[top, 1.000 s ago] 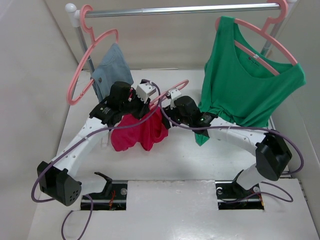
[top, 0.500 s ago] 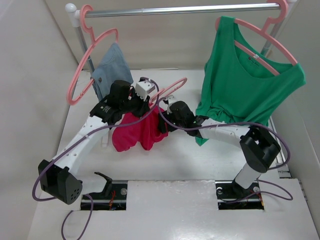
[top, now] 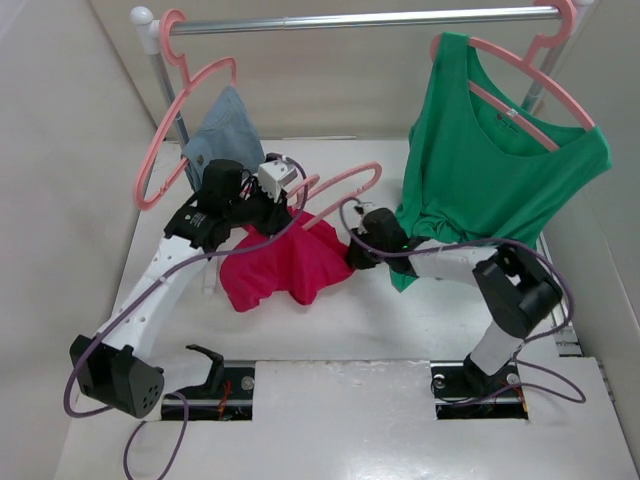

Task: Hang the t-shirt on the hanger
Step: Place tshirt on hanger

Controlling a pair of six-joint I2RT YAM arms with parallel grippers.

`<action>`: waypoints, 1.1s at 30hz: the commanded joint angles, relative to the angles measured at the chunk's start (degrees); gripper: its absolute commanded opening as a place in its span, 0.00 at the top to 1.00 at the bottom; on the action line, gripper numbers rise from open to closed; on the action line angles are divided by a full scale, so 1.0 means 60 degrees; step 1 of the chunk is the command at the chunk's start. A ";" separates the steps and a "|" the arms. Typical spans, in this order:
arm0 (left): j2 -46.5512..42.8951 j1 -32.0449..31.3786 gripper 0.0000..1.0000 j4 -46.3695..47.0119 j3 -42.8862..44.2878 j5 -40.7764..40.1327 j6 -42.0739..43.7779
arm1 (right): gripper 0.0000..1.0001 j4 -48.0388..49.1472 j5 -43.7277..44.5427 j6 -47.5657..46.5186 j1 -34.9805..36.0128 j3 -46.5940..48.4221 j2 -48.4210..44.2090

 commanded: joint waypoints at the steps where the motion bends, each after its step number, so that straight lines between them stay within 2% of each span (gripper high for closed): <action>1: -0.1012 0.0272 1.00 -0.0607 -0.0128 0.1389 0.1501 | 1.00 0.0323 0.0284 0.0468 -0.1415 -0.0879 -0.1349; 4: -0.1146 0.0272 1.00 -0.1863 -0.0362 0.1946 0.3298 | 1.00 0.0323 0.0285 0.0556 -0.2427 -0.1336 -0.2085; 9: -0.1191 0.0272 1.00 -0.3302 -0.0569 0.2122 0.5105 | 1.00 -0.0071 0.0461 0.0484 -0.3324 -0.1747 -0.3082; 15: -0.0518 0.0272 1.00 -0.3729 -0.0774 0.0586 0.5563 | 1.00 -0.0875 0.0958 -0.0161 -0.3604 -0.1251 -0.4047; 23: -0.0019 -0.0328 1.00 -0.2924 -0.1140 -0.1553 0.5358 | 1.00 -0.2795 0.2043 -0.1696 -0.3311 -0.0254 -0.5031; 27: 0.0231 -0.0519 1.00 -0.2733 -0.1140 -0.2242 0.5386 | 1.00 -0.3470 0.2569 -0.2855 -0.2419 0.0478 -0.4901; 30: 0.0449 -0.1175 1.00 -0.2733 -0.1052 -0.2593 0.5504 | 1.00 -0.3630 0.2877 -0.3733 -0.1365 0.1034 -0.4564; 31: 0.0451 -0.1338 1.00 -0.2733 -0.1052 -0.3058 0.5504 | 1.00 -0.3893 0.3429 -0.3736 -0.1145 0.1239 -0.4446; 33: 0.0684 -0.1340 1.00 -0.2733 -0.0819 -0.3063 0.5417 | 1.00 -0.4319 0.3639 -0.4333 -0.0646 0.1794 -0.4096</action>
